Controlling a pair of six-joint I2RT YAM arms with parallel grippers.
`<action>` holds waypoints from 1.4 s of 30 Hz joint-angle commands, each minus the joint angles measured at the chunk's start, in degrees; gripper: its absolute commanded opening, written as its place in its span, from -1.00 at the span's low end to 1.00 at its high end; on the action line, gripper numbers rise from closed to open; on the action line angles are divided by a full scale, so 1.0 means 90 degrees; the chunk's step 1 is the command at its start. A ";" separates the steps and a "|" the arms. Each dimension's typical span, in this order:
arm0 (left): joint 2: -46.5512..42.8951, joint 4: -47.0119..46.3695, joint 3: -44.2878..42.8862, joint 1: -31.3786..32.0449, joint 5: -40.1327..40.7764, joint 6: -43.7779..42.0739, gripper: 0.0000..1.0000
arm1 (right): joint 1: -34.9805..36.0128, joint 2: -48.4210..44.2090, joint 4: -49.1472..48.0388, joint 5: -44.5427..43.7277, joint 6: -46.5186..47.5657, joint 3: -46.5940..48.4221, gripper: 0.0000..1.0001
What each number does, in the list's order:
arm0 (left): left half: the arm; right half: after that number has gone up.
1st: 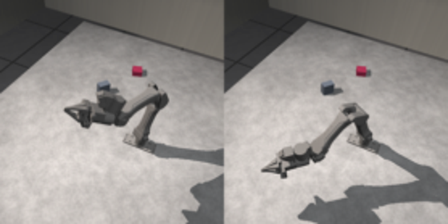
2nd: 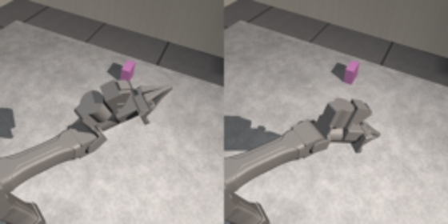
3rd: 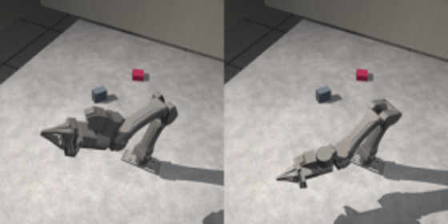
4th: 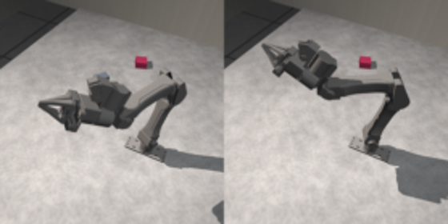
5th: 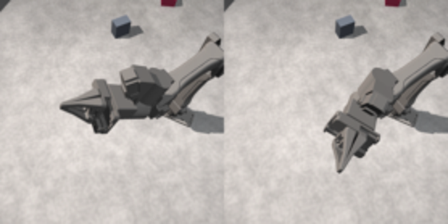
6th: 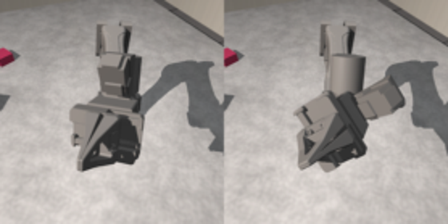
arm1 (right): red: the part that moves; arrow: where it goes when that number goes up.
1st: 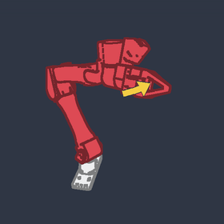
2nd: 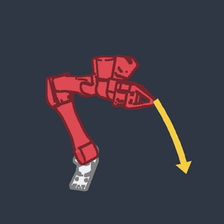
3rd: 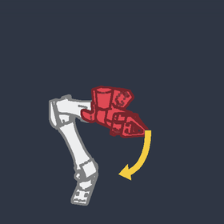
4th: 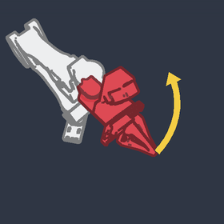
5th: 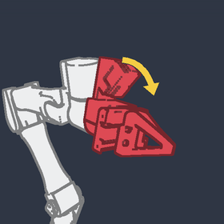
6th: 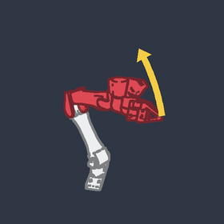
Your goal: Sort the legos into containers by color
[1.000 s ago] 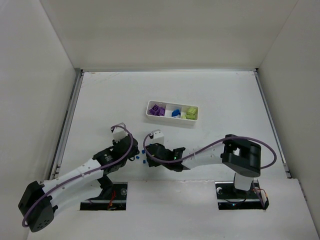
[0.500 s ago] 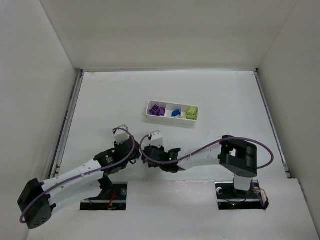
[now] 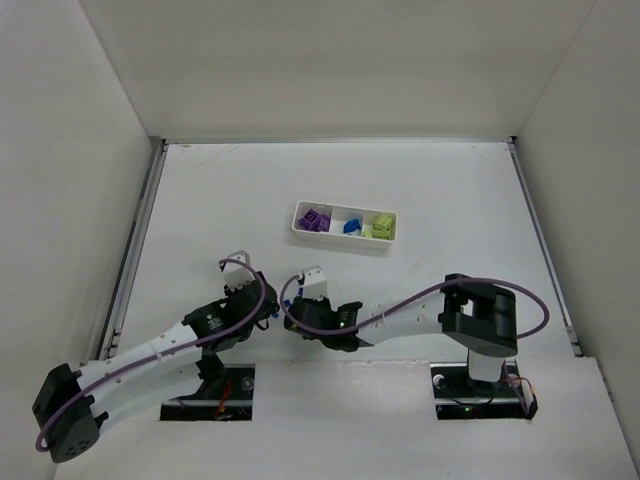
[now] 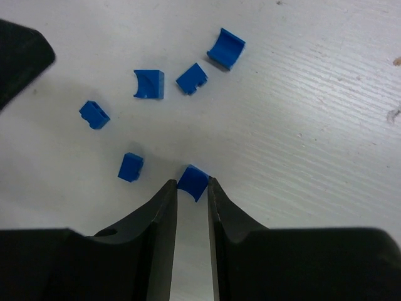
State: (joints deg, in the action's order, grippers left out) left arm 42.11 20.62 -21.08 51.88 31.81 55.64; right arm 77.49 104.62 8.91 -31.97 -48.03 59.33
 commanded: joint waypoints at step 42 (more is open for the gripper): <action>0.0624 0.0434 -0.0050 0.0666 -0.0097 0.0381 -0.15 | -0.3919 -0.1838 -0.2034 0.1091 0.2017 -0.0370 0.01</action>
State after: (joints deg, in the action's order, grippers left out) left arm 46.70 24.03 -21.04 56.88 30.41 56.53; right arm 41.60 92.29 -5.30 -22.70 -29.41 57.71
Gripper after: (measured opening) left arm 0.433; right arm 0.503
